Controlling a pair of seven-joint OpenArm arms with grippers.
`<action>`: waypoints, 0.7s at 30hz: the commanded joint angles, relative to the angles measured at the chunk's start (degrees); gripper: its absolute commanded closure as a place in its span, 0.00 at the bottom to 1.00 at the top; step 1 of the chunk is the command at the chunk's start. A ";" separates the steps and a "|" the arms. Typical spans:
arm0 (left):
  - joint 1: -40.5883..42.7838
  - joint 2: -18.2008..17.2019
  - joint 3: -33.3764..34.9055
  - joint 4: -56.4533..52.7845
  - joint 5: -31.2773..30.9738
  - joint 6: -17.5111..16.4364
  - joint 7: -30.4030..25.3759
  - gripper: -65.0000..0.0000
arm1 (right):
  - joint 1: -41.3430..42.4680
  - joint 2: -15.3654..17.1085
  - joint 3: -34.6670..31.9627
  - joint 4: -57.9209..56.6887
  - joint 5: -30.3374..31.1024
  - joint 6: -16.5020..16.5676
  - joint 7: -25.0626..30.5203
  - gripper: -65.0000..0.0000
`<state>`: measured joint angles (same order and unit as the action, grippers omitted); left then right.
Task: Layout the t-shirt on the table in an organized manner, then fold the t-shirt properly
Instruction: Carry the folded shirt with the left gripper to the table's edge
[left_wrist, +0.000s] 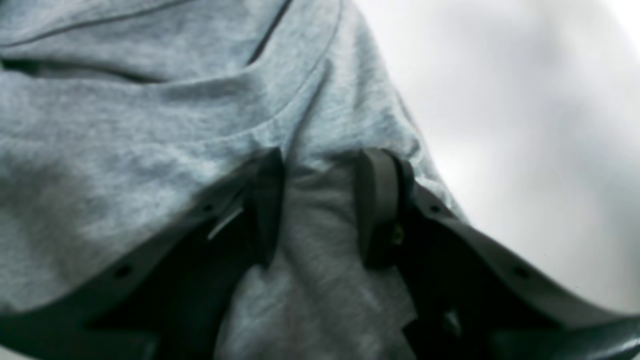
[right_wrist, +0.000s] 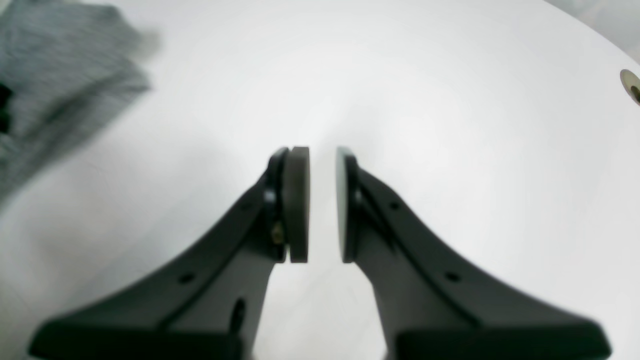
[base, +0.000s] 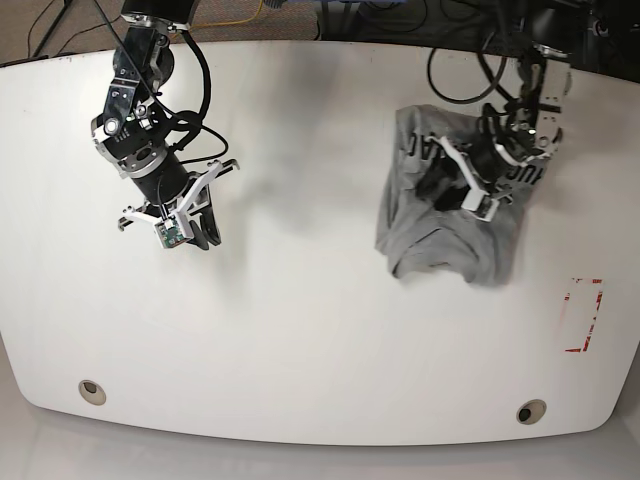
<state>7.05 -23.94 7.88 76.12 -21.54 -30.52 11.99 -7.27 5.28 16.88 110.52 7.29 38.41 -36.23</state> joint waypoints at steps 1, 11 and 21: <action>2.23 -4.76 -1.07 -1.79 4.88 0.68 11.26 0.65 | 0.63 0.39 0.13 0.91 0.84 -0.13 1.55 0.87; 6.89 -14.34 -9.15 -1.96 4.70 -3.72 13.46 0.65 | 0.72 -1.01 0.13 0.91 0.84 -0.04 1.55 0.87; 9.00 -18.21 -16.71 -6.71 4.70 -7.15 13.81 0.65 | 0.72 -1.28 0.04 0.91 0.84 -0.04 1.55 0.87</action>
<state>15.14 -41.10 -8.19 71.02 -22.13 -37.82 19.77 -7.25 3.68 16.84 110.52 7.25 38.57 -36.29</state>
